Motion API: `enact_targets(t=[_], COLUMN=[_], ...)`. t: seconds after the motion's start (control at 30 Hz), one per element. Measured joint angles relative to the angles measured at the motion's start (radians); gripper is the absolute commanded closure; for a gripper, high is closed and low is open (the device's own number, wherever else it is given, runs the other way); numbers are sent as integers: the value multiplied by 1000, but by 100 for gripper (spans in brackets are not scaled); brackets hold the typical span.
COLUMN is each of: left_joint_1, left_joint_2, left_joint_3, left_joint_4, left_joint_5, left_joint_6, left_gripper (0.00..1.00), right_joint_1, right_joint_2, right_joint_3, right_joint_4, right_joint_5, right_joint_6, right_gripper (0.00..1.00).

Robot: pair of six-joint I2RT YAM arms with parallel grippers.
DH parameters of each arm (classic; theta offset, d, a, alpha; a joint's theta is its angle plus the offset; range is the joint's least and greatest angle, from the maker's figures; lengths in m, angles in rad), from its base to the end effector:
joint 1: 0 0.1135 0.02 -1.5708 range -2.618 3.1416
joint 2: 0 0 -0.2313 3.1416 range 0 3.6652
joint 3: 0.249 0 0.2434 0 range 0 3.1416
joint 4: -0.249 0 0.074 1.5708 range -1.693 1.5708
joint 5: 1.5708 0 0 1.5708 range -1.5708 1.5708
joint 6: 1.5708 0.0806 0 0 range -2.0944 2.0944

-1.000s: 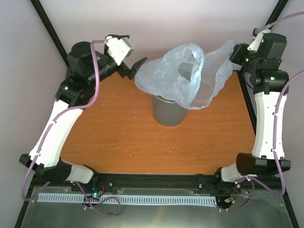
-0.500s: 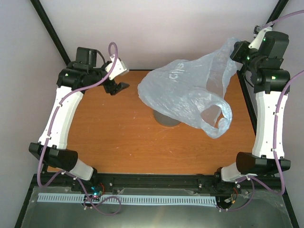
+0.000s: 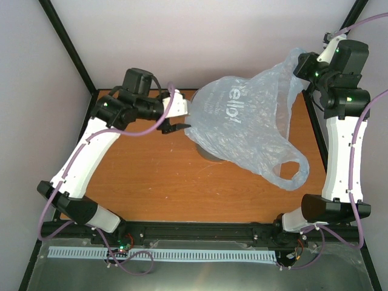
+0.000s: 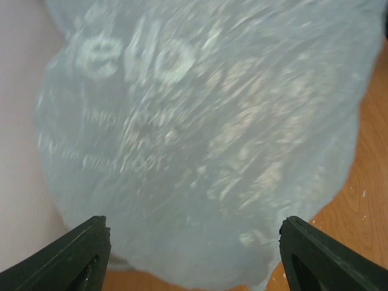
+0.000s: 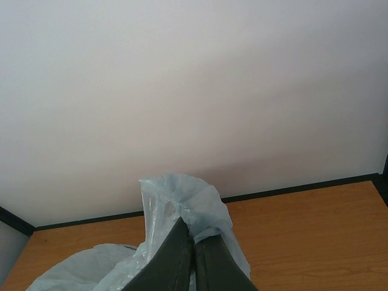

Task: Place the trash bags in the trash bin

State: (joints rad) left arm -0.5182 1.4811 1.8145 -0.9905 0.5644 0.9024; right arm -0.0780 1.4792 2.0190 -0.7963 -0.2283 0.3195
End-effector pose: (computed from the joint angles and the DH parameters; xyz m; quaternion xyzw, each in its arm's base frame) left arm 0.2523 -0.1935 0.3909 0.6552 0.5734 -0.1644 0.4636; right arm 0.3183 -0.0066 0.4778 0.0871 0.7848 0.1626 0.5916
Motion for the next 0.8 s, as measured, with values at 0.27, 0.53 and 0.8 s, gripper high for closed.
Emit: enact_targets(t=[0.27, 0.53, 0.8], left_joint_1=[-124, -257, -417], left_joint_2=[-21, -31, -35], left_joint_3=[57, 4, -195], left_joint_4=[-64, -84, 106], left_joint_5=[-46, -119, -256], left_joint_6=[193, 283, 337], left_gripper=[27, 29, 43], right_joint_1=[0, 0, 0], right_joint_2=[0, 0, 0], right_joint_3=[0, 0, 0], right_joint_4=[0, 0, 0], right_joint_5=[0, 0, -5], right_joint_6=[0, -1, -1], right_gripper=[97, 97, 97])
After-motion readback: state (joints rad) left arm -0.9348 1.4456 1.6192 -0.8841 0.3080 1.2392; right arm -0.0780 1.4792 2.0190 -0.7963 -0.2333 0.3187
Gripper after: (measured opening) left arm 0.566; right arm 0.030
